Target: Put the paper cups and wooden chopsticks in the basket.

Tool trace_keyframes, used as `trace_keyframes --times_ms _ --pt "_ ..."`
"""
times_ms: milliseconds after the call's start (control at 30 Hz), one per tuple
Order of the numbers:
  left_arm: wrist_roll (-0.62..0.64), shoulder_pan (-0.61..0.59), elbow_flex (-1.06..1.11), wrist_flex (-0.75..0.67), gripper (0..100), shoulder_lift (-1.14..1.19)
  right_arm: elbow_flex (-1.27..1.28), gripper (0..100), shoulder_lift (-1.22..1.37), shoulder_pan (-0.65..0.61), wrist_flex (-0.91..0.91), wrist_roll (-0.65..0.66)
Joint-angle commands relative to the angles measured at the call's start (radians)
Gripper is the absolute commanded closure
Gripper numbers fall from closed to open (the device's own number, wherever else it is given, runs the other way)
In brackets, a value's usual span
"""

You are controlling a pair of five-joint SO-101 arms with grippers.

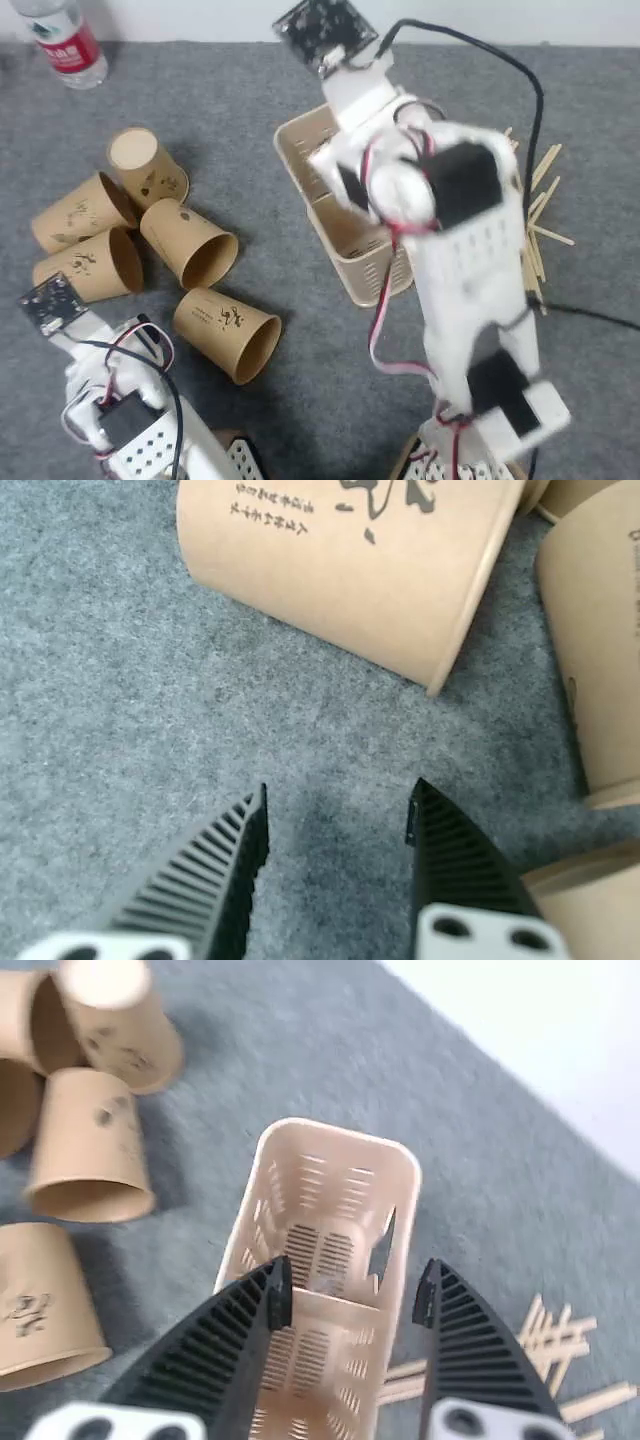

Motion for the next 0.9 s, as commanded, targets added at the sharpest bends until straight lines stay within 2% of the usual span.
trace_keyframes --times_ms 0,233,433,600,867 --pt "0.002 0.003 -0.007 0.005 78 -0.012 0.133 79.7 -0.150 -0.074 0.039 0.038" --pt "0.003 -0.008 -0.013 0.005 78 -0.012 0.709 79.7 -0.372 -0.285 0.024 0.239" --pt "0.075 -0.186 -0.067 0.003 78 -0.014 1.125 79.0 -0.496 -0.315 -0.185 0.270" --pt "-0.048 -0.345 -0.059 0.041 78 -0.014 1.389 63.5 -0.529 -0.343 -0.403 0.347" --pt "-0.218 -0.526 -0.008 0.052 78 -0.014 1.475 65.3 -0.518 -0.392 -0.644 0.374"
